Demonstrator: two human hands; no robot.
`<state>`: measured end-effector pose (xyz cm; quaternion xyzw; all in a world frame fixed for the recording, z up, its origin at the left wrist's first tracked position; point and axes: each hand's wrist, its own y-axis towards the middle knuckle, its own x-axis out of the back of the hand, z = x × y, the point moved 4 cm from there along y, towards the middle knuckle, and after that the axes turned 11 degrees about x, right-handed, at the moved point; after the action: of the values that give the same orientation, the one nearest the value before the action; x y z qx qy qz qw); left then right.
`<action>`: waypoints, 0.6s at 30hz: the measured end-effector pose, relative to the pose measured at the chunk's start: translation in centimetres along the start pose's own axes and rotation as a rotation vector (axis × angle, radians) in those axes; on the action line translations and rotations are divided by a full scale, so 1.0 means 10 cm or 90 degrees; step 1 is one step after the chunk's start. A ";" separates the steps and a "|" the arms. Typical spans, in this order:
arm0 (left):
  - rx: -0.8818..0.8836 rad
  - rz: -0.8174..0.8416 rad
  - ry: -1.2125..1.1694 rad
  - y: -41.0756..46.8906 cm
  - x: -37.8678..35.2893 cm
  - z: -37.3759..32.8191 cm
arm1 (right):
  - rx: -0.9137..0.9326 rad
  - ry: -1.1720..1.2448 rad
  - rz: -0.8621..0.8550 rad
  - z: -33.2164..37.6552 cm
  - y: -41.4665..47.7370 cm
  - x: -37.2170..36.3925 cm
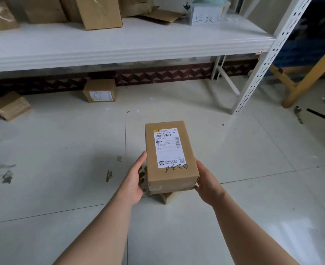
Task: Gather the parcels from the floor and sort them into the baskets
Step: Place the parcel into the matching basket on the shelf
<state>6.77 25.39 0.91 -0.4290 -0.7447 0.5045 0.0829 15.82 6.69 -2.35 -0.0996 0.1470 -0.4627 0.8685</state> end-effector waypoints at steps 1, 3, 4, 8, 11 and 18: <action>0.014 0.008 -0.001 0.04 0.03 0.04 | -0.007 0.016 0.024 -0.04 0.01 -0.02; 0.053 0.016 0.000 0.17 0.08 0.17 | -0.017 0.057 0.007 -0.10 0.04 -0.01; 0.075 0.019 0.009 0.21 0.11 0.23 | -0.024 0.087 -0.015 -0.13 0.06 -0.01; 0.127 0.028 0.075 0.31 0.10 0.42 | 0.043 0.079 0.043 -0.17 0.13 -0.11; 0.107 0.031 0.088 0.33 0.05 0.44 | 0.038 0.093 0.012 -0.19 0.17 -0.12; 0.056 0.036 0.076 0.42 0.04 0.47 | 0.023 0.103 0.037 -0.27 0.28 -0.16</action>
<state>6.24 23.07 -4.91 -0.4752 -0.7032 0.5123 0.1311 16.17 9.41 -5.52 -0.0417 0.2113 -0.4467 0.8683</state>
